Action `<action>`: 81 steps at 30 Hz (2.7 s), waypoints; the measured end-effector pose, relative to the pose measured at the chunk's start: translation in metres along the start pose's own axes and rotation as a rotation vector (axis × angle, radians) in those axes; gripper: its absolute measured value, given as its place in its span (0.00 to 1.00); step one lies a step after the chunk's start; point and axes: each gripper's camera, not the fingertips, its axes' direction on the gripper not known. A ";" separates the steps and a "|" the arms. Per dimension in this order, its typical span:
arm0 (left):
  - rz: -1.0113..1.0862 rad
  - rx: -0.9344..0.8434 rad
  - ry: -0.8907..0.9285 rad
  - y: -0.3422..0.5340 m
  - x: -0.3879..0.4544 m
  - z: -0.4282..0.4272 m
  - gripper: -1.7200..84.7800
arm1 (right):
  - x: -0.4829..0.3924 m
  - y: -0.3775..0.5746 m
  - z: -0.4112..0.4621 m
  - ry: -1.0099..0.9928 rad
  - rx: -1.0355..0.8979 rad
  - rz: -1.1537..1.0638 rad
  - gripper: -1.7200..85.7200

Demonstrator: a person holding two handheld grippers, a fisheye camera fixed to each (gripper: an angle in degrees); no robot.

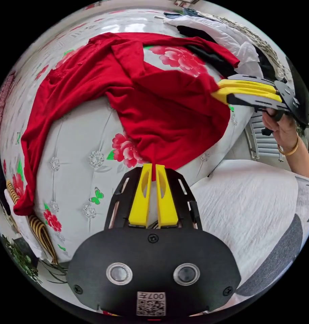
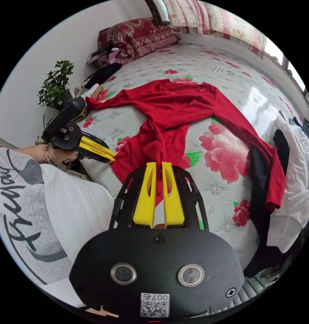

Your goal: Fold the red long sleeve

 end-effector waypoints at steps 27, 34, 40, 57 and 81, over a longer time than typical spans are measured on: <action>-0.604 0.392 0.420 0.158 -0.128 -0.032 0.01 | -0.005 0.002 0.036 0.137 -0.337 -0.337 0.03; -0.368 0.868 0.381 0.105 -0.153 -0.225 0.01 | 0.022 -0.114 -0.172 0.181 0.320 -0.221 0.02; -0.244 0.886 0.232 0.146 -0.095 -0.239 0.01 | 0.000 -0.059 -0.190 0.186 0.383 -0.271 0.02; -0.533 0.096 0.321 0.204 -0.031 0.049 0.02 | -0.016 0.084 0.032 -0.093 -0.462 -0.153 0.02; -0.345 0.315 -0.034 -0.104 -0.122 -0.060 0.06 | 0.096 -0.204 0.067 0.315 -0.248 0.007 0.02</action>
